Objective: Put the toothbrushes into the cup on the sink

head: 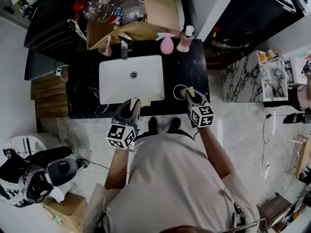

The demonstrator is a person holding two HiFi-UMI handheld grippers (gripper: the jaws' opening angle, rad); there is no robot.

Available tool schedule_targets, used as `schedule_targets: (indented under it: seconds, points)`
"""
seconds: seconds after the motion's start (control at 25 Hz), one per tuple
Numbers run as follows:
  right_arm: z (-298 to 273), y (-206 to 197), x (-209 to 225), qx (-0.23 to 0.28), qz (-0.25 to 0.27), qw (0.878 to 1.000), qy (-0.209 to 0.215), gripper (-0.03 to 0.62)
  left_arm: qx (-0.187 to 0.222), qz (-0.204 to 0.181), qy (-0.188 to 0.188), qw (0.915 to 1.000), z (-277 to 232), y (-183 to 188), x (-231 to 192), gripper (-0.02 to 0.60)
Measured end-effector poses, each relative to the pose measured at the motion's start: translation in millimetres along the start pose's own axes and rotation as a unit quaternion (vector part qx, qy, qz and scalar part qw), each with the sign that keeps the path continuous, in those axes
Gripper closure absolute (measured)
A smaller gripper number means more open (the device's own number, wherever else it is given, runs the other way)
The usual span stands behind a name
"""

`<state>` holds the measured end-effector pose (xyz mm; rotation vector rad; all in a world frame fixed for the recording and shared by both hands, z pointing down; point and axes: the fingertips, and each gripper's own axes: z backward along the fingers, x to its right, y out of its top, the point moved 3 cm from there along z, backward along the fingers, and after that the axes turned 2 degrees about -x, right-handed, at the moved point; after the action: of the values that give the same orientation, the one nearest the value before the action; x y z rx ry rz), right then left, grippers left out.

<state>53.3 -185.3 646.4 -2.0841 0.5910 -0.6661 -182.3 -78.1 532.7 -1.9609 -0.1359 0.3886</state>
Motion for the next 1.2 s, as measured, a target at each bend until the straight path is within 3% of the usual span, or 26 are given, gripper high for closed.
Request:
schedule_targets:
  seconds: [0.24,0.32,0.52,1.2]
  points:
    - [-4.0,-5.7,0.0,-0.009,0.005,1.000,-0.002,0.503,-0.002,0.005,0.008,1.0000,5.6,-3.8,-0.5,0.541]
    - [-4.9,-6.8,0.2,-0.011,0.006,1.000,-0.003,0.444,-0.003,0.005,0.010,0.9999,6.3,-4.7,-0.5,0.541]
    - [-2.7,-6.4,0.6,-0.010,0.010,1.000,-0.009,0.380,-0.003,0.005,0.009,0.9999,7.1,-3.6,0.3,0.543]
    - [42.9,-9.1,4.4,0.014,-0.018,0.999,-0.036,0.376,0.012,-0.026,-0.036,0.9989,-14.4,21.9,13.5,0.542]
